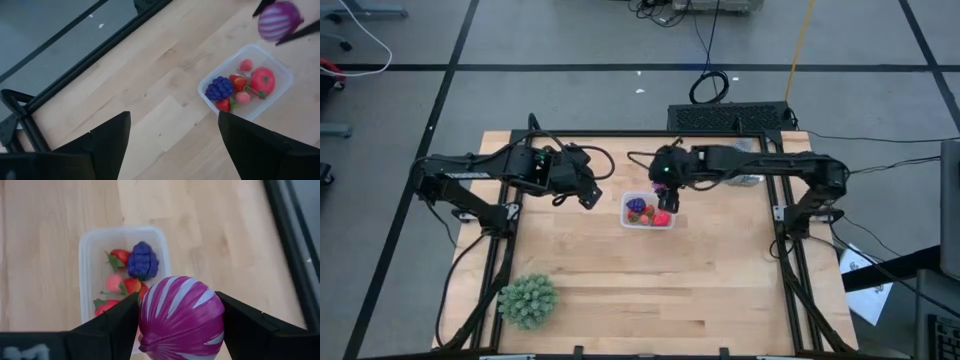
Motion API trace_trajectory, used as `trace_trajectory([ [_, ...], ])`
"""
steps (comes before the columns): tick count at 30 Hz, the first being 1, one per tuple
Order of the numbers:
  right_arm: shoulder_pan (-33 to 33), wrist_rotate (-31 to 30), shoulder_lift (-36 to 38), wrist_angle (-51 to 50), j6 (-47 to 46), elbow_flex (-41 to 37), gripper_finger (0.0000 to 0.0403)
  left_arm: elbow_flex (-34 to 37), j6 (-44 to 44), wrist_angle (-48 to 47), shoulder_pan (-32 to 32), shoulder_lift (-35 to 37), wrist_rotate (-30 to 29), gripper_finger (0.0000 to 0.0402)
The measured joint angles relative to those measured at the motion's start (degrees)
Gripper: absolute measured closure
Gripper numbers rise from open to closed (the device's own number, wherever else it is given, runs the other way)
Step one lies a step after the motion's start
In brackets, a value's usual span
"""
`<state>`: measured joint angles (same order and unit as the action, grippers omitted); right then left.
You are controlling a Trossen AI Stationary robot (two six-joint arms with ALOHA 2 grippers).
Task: Pick and placing Produce into tupperware
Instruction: Put the onion into the transparent bin
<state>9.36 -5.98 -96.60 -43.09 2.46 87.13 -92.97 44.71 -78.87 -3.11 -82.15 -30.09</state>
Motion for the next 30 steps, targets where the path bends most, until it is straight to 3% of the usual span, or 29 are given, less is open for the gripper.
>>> trace_trajectory([
  [12,-2.14,0.07,-7.38,-0.37,-1.68,0.00,0.0167,0.00,0.00,-1.67,0.02,0.00,-0.48,0.0094],
  [30,-4.98,0.24,-8.13,6.50,-1.55,-6.06,0.0167,0.00,-0.88,-1.67,0.02,0.00,-1.57,0.0094],
])
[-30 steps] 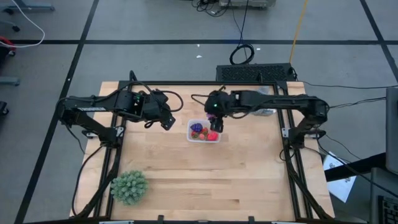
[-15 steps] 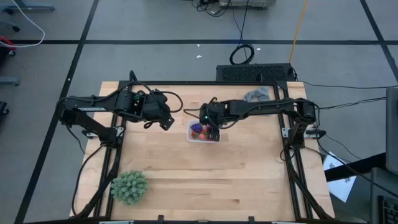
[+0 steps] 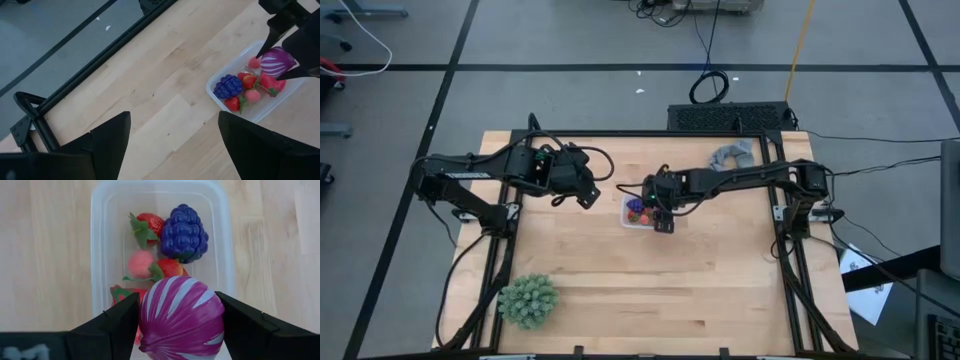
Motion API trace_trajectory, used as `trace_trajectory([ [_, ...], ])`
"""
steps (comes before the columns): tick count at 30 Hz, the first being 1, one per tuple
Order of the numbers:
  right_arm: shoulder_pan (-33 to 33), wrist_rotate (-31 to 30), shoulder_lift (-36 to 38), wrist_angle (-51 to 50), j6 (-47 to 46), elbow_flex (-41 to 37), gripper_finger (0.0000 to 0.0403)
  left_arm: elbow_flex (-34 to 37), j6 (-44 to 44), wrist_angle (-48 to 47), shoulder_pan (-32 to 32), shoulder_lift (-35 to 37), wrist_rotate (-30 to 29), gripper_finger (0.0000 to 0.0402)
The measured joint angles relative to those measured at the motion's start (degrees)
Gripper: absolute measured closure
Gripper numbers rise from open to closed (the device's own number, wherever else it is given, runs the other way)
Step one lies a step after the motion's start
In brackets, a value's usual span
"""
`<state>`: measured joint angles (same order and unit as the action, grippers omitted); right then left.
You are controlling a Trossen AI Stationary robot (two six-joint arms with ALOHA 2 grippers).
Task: Pick and placing Produce into tupperware
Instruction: Put the onion into the transparent bin
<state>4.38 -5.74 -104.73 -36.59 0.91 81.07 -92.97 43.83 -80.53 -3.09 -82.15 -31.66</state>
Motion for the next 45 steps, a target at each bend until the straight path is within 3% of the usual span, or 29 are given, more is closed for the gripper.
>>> trace_trajectory([
  [45,0.11,0.00,0.07,3.67,6.27,-2.16,0.0167,0.00,0.15,0.02,0.00,0.00,0.02,0.0094],
])
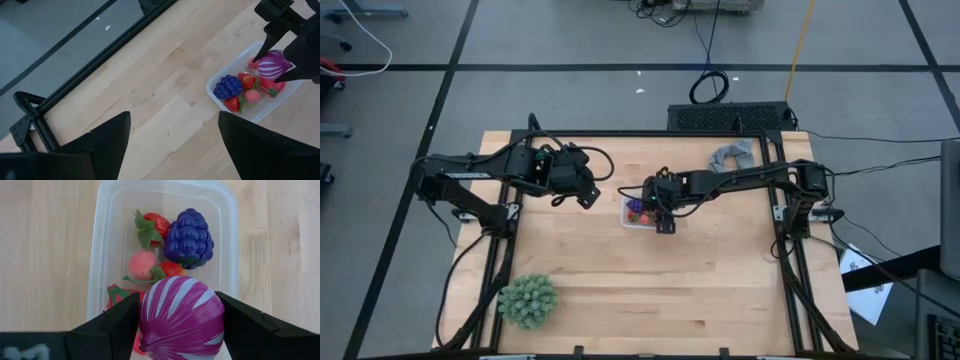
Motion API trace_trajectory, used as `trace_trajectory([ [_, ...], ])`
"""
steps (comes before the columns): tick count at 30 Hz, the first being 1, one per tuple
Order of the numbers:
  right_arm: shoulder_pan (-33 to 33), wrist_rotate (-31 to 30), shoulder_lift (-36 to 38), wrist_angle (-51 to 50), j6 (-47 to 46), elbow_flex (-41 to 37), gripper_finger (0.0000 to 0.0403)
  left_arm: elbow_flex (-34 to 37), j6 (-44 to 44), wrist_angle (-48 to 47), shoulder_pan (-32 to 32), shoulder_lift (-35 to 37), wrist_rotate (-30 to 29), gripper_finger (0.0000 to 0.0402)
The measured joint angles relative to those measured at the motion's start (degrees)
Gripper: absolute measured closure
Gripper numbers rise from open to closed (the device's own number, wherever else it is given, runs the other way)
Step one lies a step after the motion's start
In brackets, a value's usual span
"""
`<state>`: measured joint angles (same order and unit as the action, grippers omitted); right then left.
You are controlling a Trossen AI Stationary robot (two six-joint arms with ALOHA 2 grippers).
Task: Pick and placing Produce into tupperware
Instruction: Put the onion into the transparent bin
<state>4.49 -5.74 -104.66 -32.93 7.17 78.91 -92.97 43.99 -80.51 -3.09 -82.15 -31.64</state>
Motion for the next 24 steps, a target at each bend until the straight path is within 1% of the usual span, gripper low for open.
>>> trace_trajectory([
  [17,0.01,-0.22,0.00,-0.07,2.73,-2.98,0.0167,0.00,-0.12,0.02,0.01,0.00,-0.01,0.0094],
  [24,0.04,-0.20,0.00,0.63,3.15,-3.04,0.0167,0.00,-0.13,0.00,0.02,-0.02,-0.02,0.0094],
])
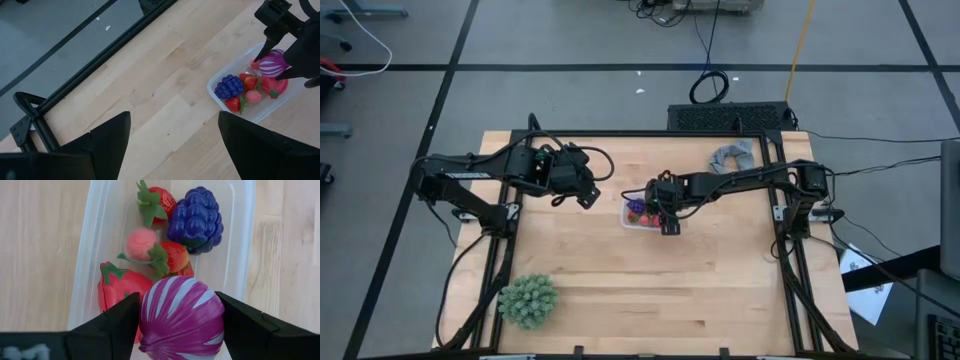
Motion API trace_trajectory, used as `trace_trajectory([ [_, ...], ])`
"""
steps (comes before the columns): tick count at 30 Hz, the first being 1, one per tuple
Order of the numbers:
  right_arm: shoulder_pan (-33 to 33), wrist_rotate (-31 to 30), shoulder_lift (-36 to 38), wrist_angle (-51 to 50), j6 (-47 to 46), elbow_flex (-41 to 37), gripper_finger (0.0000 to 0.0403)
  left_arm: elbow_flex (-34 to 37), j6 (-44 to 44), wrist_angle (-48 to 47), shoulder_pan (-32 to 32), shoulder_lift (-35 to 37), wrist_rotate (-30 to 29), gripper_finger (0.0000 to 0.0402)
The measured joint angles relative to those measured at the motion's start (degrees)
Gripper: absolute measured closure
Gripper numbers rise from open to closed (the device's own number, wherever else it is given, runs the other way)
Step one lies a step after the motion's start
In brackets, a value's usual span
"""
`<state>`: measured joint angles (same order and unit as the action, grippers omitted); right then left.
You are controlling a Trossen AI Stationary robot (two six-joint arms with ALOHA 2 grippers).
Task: Pick and placing Produce into tupperware
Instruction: Put the onion into the transparent bin
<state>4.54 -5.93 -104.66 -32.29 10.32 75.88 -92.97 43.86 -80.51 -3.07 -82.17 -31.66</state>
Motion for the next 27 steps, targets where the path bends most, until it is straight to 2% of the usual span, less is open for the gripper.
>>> trace_trajectory([
  [14,-0.02,-0.02,0.00,1.61,3.89,0.00,0.0167,0.00,-0.20,0.00,0.00,0.00,-1.46,0.0094],
  [27,-0.02,-0.02,0.00,2.26,3.90,0.00,0.0167,0.00,-0.16,-0.02,0.00,0.02,-1.49,0.0094],
])
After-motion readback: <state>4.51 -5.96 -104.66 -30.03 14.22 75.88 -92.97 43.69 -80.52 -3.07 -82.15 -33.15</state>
